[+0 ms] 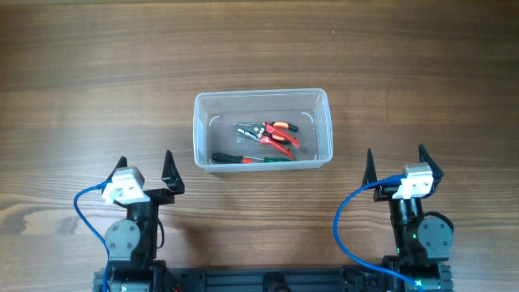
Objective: Pack container
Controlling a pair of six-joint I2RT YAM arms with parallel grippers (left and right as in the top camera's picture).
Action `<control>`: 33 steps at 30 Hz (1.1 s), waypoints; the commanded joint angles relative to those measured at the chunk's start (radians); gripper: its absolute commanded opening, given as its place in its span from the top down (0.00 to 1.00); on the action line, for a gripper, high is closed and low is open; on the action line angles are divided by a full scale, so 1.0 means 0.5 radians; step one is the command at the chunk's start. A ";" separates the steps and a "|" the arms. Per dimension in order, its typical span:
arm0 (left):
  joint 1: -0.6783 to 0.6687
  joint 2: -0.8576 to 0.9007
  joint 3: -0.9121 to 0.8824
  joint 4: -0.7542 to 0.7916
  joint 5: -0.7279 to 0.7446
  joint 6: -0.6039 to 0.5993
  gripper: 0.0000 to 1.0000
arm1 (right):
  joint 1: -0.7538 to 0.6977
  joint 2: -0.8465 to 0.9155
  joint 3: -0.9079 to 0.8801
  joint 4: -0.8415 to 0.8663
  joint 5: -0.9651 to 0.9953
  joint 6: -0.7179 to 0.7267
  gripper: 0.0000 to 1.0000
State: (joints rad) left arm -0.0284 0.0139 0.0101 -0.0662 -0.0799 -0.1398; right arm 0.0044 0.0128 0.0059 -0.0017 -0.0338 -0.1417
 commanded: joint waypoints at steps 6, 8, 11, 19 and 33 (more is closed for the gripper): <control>0.013 -0.014 -0.009 -0.004 0.032 0.002 0.00 | 0.008 -0.018 -0.002 0.008 -0.032 0.034 0.00; 0.013 -0.014 -0.009 -0.004 0.032 0.002 0.00 | 0.008 -0.018 -0.002 0.009 -0.032 0.033 0.00; 0.013 -0.014 -0.009 -0.004 0.032 0.001 0.00 | 0.008 -0.018 -0.002 0.009 -0.032 0.034 0.00; 0.013 -0.014 -0.009 -0.004 0.032 0.002 0.00 | 0.008 -0.018 -0.002 0.009 -0.032 0.033 0.00; 0.013 -0.015 -0.009 -0.004 0.032 0.002 0.00 | 0.008 -0.018 -0.002 0.009 -0.032 0.034 0.00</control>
State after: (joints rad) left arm -0.0284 0.0139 0.0097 -0.0666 -0.0795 -0.1398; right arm 0.0044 0.0128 0.0059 -0.0017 -0.0338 -0.1417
